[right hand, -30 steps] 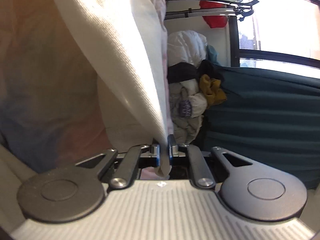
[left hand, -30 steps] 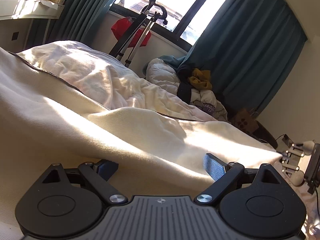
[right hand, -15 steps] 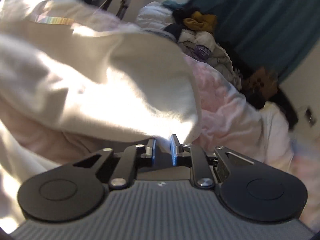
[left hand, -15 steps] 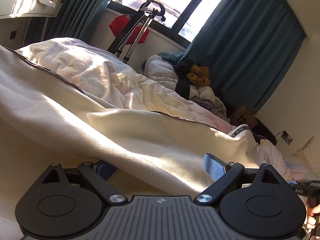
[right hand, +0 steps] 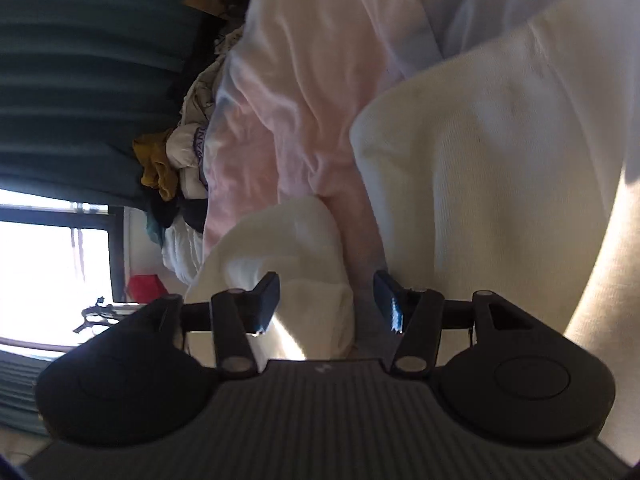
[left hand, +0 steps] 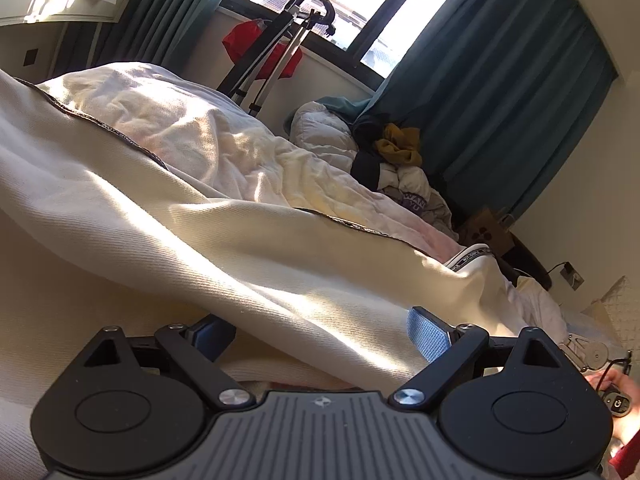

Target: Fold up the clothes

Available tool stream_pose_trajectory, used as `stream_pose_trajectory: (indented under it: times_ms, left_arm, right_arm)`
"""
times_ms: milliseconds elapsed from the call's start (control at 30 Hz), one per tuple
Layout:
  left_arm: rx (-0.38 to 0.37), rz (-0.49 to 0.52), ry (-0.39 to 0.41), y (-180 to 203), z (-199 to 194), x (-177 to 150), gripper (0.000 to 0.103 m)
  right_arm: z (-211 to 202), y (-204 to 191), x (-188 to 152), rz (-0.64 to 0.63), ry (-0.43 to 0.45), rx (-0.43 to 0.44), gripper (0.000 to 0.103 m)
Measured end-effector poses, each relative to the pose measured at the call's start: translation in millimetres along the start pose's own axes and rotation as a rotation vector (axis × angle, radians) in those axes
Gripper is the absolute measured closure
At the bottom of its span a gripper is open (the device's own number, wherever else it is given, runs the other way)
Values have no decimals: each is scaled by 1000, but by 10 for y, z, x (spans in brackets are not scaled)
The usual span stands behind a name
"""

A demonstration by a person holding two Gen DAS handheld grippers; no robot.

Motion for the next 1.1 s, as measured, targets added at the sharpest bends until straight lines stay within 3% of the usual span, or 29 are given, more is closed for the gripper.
stream_pose_trajectory:
  times_ms: [33,300,367,500,733,933,1100]
  left_arm:
    - [-13,-7,-15,12,20,-18,11]
    - [-71,-12,-14,120,88,-68,11]
    - [-68,-7,-16,108,114,-79,11]
    - [-61,17,-6,120,113,-84,12]
    - [-76,23,19,133,5,-51,12]
    - [-69,46,26,136,-28,-72,12]
    - [-63,48,27,118,-51,-82,12]
  right_arm:
    - [78,-10,-13,-20,-12,8,48]
    - [210,-697,-421,-575,134,19,51]
    - [240,-878,-528,-714,170,21,72]
    - [298,-1250,-753,-992,243,27,79]
    - [324,-1636,-2012,-1566,223,70,79]
    - [509,-1412,-2697,-1686,-1,118,73]
    - [216,-1393,-2968,-1710,-31,193,64]
Point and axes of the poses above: each gripper's, at about its wrist camera, not at the fingertips, and z roughly the way its jaws point, y to its right, x to its top, the point moved 9 cm from there along z, roughly the way its jaws point, and after that the axes turned 10 degrees about -z, right-handed, at the moved point
